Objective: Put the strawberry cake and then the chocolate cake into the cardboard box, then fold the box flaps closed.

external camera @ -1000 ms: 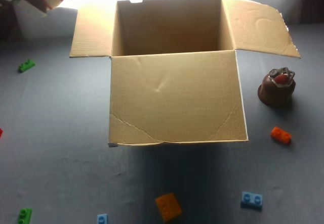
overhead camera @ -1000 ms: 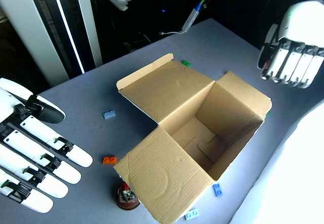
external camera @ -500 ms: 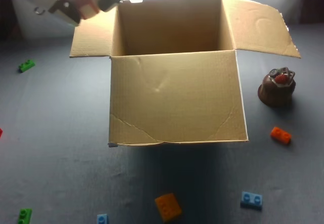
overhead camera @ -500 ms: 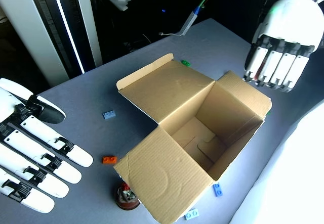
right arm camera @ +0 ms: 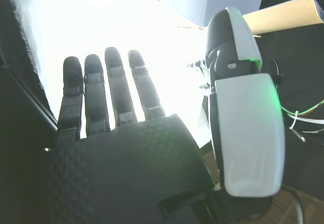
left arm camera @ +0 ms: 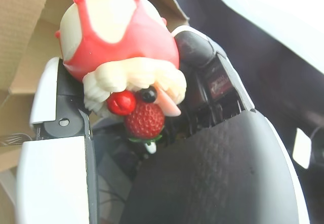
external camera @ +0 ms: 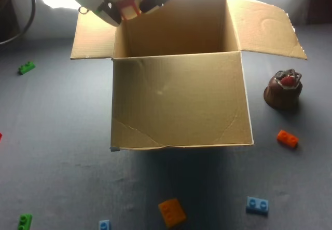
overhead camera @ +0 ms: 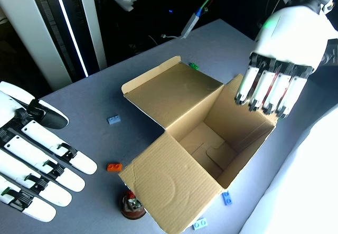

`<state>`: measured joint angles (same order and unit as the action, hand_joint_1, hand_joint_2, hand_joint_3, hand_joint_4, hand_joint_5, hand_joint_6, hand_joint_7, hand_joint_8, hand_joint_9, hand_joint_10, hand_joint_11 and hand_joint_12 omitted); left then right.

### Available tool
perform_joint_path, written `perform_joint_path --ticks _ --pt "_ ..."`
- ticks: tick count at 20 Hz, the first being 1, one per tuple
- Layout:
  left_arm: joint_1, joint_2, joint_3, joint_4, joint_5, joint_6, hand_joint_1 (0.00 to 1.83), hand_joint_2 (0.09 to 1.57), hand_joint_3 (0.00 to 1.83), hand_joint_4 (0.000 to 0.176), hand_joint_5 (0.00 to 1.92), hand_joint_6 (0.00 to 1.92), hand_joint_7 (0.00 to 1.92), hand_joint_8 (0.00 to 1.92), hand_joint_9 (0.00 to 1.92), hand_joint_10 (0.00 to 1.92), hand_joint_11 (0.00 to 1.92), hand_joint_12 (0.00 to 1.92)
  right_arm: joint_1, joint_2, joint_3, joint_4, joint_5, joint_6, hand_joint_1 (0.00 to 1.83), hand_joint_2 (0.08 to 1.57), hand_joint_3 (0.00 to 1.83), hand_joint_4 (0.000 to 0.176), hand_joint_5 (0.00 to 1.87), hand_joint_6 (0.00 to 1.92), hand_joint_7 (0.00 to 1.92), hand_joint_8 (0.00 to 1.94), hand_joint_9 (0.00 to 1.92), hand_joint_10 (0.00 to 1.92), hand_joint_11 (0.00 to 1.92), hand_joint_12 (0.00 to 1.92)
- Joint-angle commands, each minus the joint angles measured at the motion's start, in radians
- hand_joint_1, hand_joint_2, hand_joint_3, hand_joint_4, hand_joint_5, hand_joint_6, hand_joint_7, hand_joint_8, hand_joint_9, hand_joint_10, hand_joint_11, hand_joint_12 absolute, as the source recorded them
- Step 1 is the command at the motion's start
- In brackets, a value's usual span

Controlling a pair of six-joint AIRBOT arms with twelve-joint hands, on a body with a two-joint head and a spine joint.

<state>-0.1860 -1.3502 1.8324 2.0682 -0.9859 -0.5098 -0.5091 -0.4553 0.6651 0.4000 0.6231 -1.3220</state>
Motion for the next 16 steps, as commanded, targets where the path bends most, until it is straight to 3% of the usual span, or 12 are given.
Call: perform_joint_path --ticks 1,5,7,8,9,10,11,12,13,14,15,16 --pt "-0.005 0.001 0.004 -0.081 0.039 0.011 1.29 1.32 0.02 0.0 0.6 1.44 0.54 1.75 0.54 1.83 0.48 1.92 0.007 0.008 0.002 -0.005 0.119 -0.003 0.4 1.1 0.0 0.0 0.1 0.0 0.14 0.0 0.11 0.0 0.0 0.33" --pt "0.022 -0.036 0.011 -0.087 0.074 0.035 1.13 1.31 0.01 0.0 0.67 1.38 0.61 1.74 0.45 1.92 0.44 1.92 0.007 0.007 0.002 -0.005 0.12 -0.003 0.43 1.09 0.0 0.0 0.11 0.01 0.14 0.01 0.13 0.01 0.0 0.32" --pt "0.03 -0.055 0.022 -0.088 0.082 0.04 1.1 1.31 0.0 0.0 0.63 1.44 0.61 1.7 0.39 1.82 0.35 1.92 0.007 0.007 0.002 -0.005 0.12 -0.003 0.38 1.1 0.0 0.0 0.09 0.0 0.1 0.0 0.09 0.0 0.0 0.18" --pt "0.035 -0.068 0.031 -0.088 0.086 0.044 1.01 1.3 0.0 0.0 0.64 1.49 0.39 1.61 0.36 1.71 0.32 1.87 0.007 0.006 0.002 -0.005 0.12 -0.003 0.38 1.1 0.0 0.0 0.09 0.0 0.1 0.0 0.09 0.0 0.0 0.13" --pt "0.038 -0.079 0.04 -0.089 0.088 0.046 1.07 1.14 0.0 0.0 0.43 1.11 0.33 1.27 0.32 1.47 0.31 1.7 0.007 0.006 0.002 -0.005 0.12 -0.003 0.4 1.1 0.0 0.0 0.1 0.01 0.1 0.0 0.09 0.0 0.0 0.13" --pt "0.04 -0.088 0.048 -0.091 0.09 0.051 0.96 1.08 0.0 0.0 0.39 0.77 0.4 0.8 0.37 1.07 0.27 1.46 0.007 0.006 0.002 -0.005 0.12 -0.003 0.4 1.1 0.0 0.0 0.1 0.01 0.11 0.0 0.1 0.0 0.0 0.12" --pt "0.044 -0.094 0.053 -0.094 0.094 0.057 0.96 1.08 0.0 0.0 0.39 0.77 0.4 0.8 0.37 1.07 0.27 1.46 0.007 0.005 0.002 -0.005 0.121 -0.003 0.4 1.1 0.0 0.0 0.1 0.01 0.11 0.0 0.1 0.0 0.0 0.12" --pt "0.049 -0.099 0.056 -0.096 0.097 0.063 0.79 1.0 0.0 0.016 0.47 0.25 0.53 0.17 0.5 0.46 0.26 1.15 0.007 0.004 0.002 -0.005 0.121 -0.003 0.41 1.1 0.0 0.0 0.1 0.01 0.1 0.0 0.09 0.0 0.0 0.12" --pt "0.054 -0.1 0.055 -0.096 0.101 0.065 0.74 0.98 0.0 0.031 0.48 0.11 0.53 0.05 0.54 0.24 0.24 1.09 0.007 0.003 0.002 -0.005 0.121 -0.003 0.41 1.11 0.0 0.0 0.1 0.01 0.1 0.0 0.09 0.0 0.0 0.12" --pt "0.06 -0.101 0.053 -0.096 0.105 0.068 0.74 0.98 0.0 0.031 0.48 0.11 0.53 0.05 0.54 0.24 0.24 1.09 0.007 0.003 0.002 -0.005 0.121 -0.003 0.41 1.11 0.0 0.0 0.1 0.01 0.1 0.0 0.09 0.0 0.0 0.12" --pt "0.068 -0.102 0.049 -0.096 0.11 0.071 0.58 0.94 0.0 0.064 0.36 0.01 0.37 0.0 0.42 0.05 0.1 1.05 0.007 0.002 0.002 -0.005 0.121 -0.003 0.42 1.1 0.0 0.0 0.09 0.0 0.1 0.0 0.1 0.0 0.0 0.21" --pt "0.073 -0.102 0.047 -0.096 0.113 0.073 0.58 0.94 0.0 0.064 0.36 0.01 0.37 0.0 0.42 0.05 0.1 1.05 0.007 0.002 0.002 -0.005 0.12 -0.003 0.42 1.1 0.0 0.0 0.09 0.0 0.1 0.0 0.1 0.0 0.0 0.21"
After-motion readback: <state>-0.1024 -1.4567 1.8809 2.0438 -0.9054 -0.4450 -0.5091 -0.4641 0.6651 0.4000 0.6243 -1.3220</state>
